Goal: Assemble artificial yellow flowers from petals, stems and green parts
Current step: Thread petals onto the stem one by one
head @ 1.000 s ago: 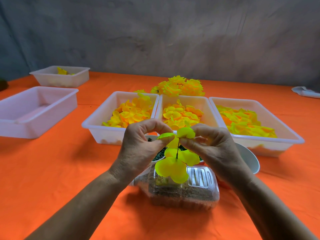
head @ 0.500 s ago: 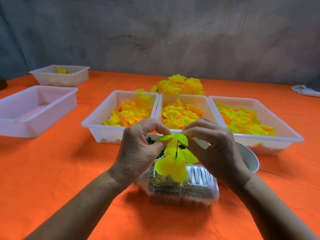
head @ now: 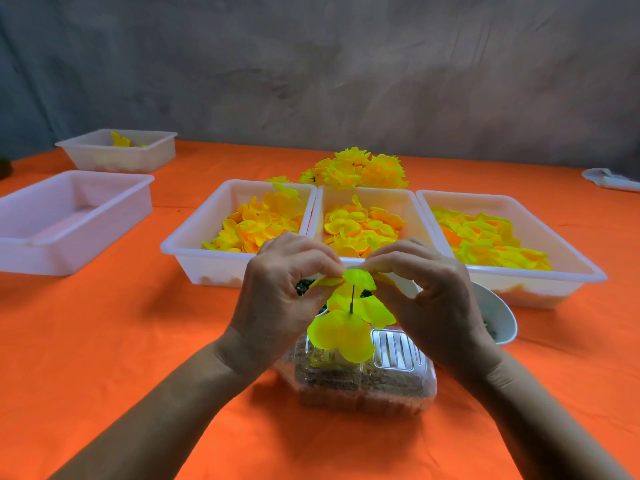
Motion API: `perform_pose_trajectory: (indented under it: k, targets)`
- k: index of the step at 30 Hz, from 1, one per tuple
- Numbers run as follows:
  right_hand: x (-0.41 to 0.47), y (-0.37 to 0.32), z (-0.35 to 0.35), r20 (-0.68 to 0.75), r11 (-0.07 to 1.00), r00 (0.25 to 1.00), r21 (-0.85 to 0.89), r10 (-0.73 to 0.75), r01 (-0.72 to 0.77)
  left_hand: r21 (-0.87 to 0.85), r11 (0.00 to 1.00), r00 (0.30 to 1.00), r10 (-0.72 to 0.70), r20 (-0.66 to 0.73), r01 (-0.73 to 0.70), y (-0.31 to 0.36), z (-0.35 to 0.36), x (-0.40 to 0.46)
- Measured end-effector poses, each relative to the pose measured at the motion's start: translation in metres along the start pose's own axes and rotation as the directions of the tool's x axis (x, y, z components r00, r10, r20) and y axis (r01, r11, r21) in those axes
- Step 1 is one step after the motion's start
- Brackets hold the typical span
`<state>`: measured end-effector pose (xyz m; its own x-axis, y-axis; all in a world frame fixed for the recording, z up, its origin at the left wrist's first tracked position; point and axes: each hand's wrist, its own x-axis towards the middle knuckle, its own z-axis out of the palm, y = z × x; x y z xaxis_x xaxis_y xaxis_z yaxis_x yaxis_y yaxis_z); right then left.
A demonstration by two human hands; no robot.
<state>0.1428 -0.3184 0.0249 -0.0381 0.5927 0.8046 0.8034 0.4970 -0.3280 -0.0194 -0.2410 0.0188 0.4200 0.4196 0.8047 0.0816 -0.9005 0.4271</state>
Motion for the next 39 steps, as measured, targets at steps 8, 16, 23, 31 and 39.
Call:
perform_pose_trajectory:
  k: [8, 16, 23, 31, 39]
  targets:
    - [-0.004, 0.006, 0.002, -0.006, 0.976, 0.99, -0.168, -0.142, 0.139, 0.125, 0.99, 0.997, 0.075, -0.021, -0.072, 0.001, 0.002, 0.001]
    - [-0.005, 0.007, 0.004, -0.012, 0.991, 0.997, -0.111, -0.08, 0.078, 0.147, 0.985, 0.995, 0.098, -0.013, -0.095, -0.004, 0.004, 0.0]
    - [-0.007, 0.005, 0.006, -0.057, 0.998, 0.998, -0.06, -0.027, 0.023, 0.196, 0.968, 0.987, 0.162, -0.004, -0.158, -0.006, 0.007, -0.002]
    - [-0.014, 0.011, 0.007, -0.04, 0.992, 0.998, -0.119, -0.04, 0.035, 0.235, 0.953, 0.981, 0.191, 0.026, -0.191, -0.009, 0.007, -0.009]
    - [-0.021, 0.015, 0.009, -0.006, 0.979, 0.995, -0.179, -0.095, 0.093, 0.255, 0.944, 0.978, 0.191, 0.088, -0.208, -0.012, 0.007, -0.014]
